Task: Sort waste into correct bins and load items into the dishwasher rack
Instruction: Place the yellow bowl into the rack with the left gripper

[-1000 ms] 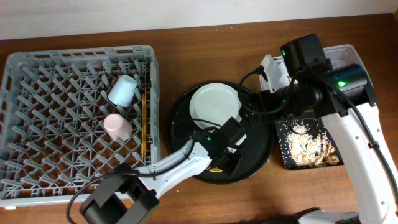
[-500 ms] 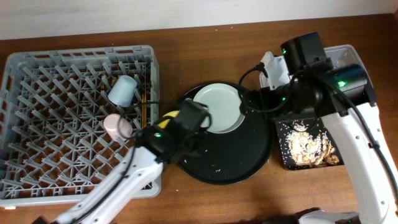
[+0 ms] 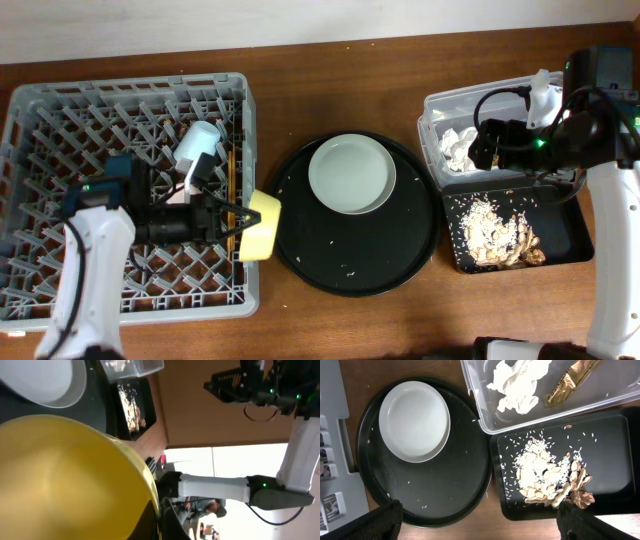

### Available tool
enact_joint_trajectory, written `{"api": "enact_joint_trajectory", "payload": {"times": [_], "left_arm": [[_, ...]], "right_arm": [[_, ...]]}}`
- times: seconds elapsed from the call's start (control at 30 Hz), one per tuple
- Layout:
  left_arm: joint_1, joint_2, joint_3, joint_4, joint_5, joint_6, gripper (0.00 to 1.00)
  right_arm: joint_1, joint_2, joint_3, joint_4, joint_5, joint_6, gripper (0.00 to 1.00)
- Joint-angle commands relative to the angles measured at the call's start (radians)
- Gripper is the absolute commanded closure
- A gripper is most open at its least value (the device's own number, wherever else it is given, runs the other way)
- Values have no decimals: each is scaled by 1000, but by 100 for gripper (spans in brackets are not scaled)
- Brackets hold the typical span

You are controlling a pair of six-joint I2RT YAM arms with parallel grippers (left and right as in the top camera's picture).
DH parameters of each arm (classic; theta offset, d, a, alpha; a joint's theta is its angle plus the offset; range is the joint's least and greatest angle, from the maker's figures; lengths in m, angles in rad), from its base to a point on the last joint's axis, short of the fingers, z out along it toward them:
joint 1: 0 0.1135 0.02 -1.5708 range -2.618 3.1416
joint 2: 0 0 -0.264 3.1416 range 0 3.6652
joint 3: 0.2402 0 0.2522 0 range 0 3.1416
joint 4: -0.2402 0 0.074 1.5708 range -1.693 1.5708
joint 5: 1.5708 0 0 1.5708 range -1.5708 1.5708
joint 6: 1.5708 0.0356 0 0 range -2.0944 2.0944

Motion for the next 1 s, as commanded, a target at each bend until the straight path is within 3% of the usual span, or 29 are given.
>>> {"api": "enact_joint_trajectory", "payload": {"times": [0.0,0.1,0.23,0.37,0.43,0.53,0.67,0.8,0.97], "left_arm": [[98,55,-2,-64,-64,203,100],[195,55,-42,-80,-98,231,100],[231,55,-166,-2,11,264,100],[280,55,-182,45,-38,264,100],[365,55,-182,107,-114,224,99],[471,55,-182,108,-114,218,99],[531,55,-182,137,-110,214,94],[645,55,-182,138,-115,214,80],[769,55,-182,137,-130,214,77]], "right_arm": [[-5,-3,6,-3,6,-7,1],[-5,-3,6,-3,6,-7,1],[-5,-3,6,-3,6,-7,1],[-5,-3,6,-3,6,-7,1],[-5,-3,6,-3,6,-7,1],[-5,-3,6,-3,6,-7,1],[-5,-3,6,-3,6,-7,1],[-5,-3,6,-3,6,-7,1],[-5,-3,6,-3,6,-7,1]]}}
